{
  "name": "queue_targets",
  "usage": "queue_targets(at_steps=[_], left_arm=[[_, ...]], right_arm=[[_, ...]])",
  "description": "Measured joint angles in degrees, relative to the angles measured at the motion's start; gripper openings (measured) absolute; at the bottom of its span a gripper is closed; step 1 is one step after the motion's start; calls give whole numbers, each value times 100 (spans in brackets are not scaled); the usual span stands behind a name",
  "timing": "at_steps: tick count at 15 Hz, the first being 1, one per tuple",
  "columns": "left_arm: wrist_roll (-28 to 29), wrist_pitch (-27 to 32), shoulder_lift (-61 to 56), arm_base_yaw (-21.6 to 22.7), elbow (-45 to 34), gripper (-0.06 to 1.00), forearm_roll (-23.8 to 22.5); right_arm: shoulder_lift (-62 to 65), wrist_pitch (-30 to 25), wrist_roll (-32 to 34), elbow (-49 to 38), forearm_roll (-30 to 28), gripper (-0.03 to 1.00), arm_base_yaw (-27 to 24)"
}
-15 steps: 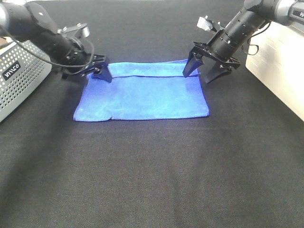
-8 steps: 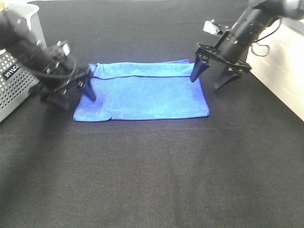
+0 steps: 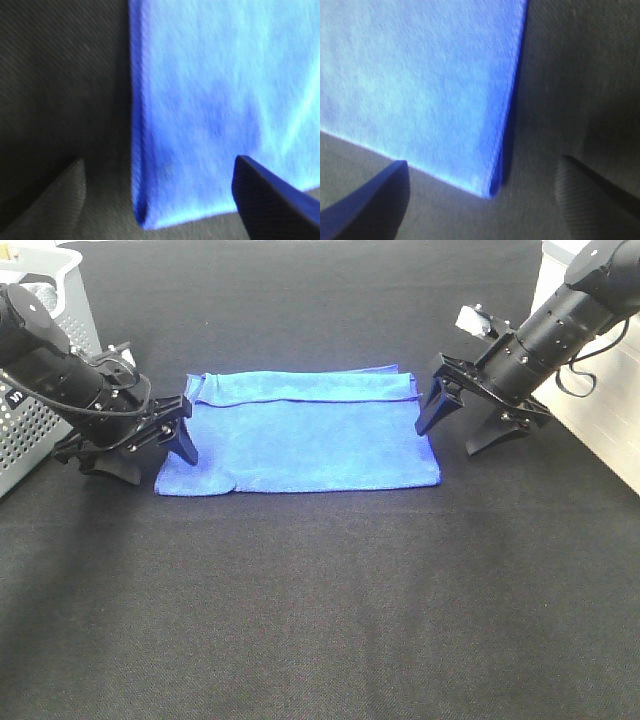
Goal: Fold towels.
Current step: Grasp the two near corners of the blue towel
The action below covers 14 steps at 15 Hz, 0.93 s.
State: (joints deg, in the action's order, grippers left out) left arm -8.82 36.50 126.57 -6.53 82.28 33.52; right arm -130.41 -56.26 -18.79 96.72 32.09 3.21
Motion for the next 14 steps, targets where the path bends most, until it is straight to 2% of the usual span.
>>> queue_targets(at_steps=[2, 4, 7, 10, 12, 13, 14], left_arm=[[0, -115, 23, 6, 0, 76, 86], [-115, -218, 103, -34, 6, 76, 401], [-344, -407, 195, -286, 29, 76, 688], [-367, -430, 223, -401, 52, 70, 785], [-350, -413, 292, -418, 52, 46, 877], [-344, -378, 309, -418, 52, 30, 877], [-344, -378, 309, -418, 52, 30, 877]], right_arm=[[-109, 138, -11, -11, -11, 76, 0], [-281, 269, -40, -11, 23, 75, -6], [-367, 252, -120, 6, 201, 74, -6], [-430, 212, -223, 6, 286, 60, 258], [-487, 212, -17, 6, 298, 36, 332], [-521, 229, 178, 6, 281, 22, 332], [-521, 229, 178, 6, 281, 22, 332]])
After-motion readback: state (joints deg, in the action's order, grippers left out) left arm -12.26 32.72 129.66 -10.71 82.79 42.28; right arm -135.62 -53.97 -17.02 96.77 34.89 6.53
